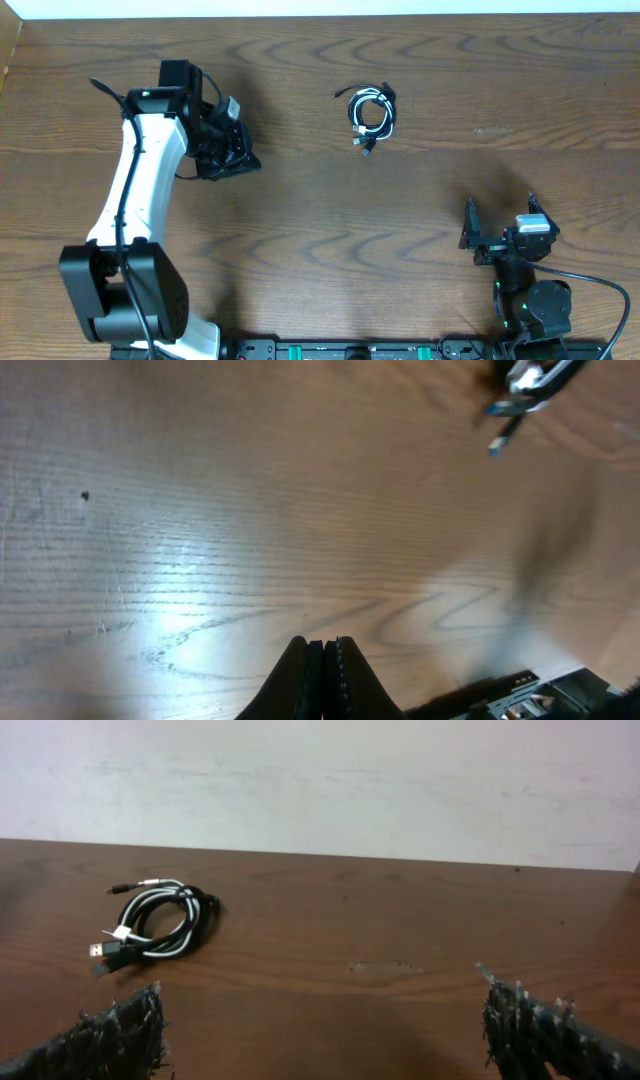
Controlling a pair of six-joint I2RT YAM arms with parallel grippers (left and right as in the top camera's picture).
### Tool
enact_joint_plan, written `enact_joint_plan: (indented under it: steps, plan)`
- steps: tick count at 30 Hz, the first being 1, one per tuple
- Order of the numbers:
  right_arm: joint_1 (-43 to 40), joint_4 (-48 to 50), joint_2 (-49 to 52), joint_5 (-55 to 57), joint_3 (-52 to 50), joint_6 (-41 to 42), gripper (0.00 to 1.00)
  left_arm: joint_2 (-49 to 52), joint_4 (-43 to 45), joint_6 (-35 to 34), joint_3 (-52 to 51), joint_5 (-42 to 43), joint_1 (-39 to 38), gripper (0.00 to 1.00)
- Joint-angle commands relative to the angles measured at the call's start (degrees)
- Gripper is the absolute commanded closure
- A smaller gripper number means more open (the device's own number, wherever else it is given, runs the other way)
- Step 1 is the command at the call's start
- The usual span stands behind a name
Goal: Untangle cables
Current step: 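Raise the left arm and move the left gripper toward the cable bundle, then lower the open left gripper over the black and white cable bundle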
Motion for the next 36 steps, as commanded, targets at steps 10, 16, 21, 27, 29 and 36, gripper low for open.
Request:
enact_joint_plan:
  steps: [10,16,21,27,29,36]
  plan:
    - [0.5,-0.2,-0.1,0.0,-0.1,0.8,0.01,4.0,4.9,-17.2,-0.6,-21.6,-8.6,0.91]
    - [0.5,-0.2,-0.1,0.0,-0.1,0.8,0.01,5.3,13.5,-19.9,-0.6,-23.1,-12.2,0.61]
    - [0.5,-0.2,-0.1,0.0,-0.1,0.8,0.01,5.4,18.1,-19.9,-0.6,-23.3,-13.7,0.37]
    - [0.5,-0.2,-0.1,0.0,-0.1,0.8,0.01,5.4,21.3,-19.8,-0.6,-23.3,-14.0,0.02]
    - [0.5,-0.2,-0.1,0.0,-0.1,0.8,0.01,5.4,22.5,-19.9,-0.6,-23.3,-13.8,0.02]
    - [0.5,-0.2,-0.1,0.0,-0.1,0.8,0.01,5.4,26.9,-17.5,-0.6,-23.3,-13.6,0.02]
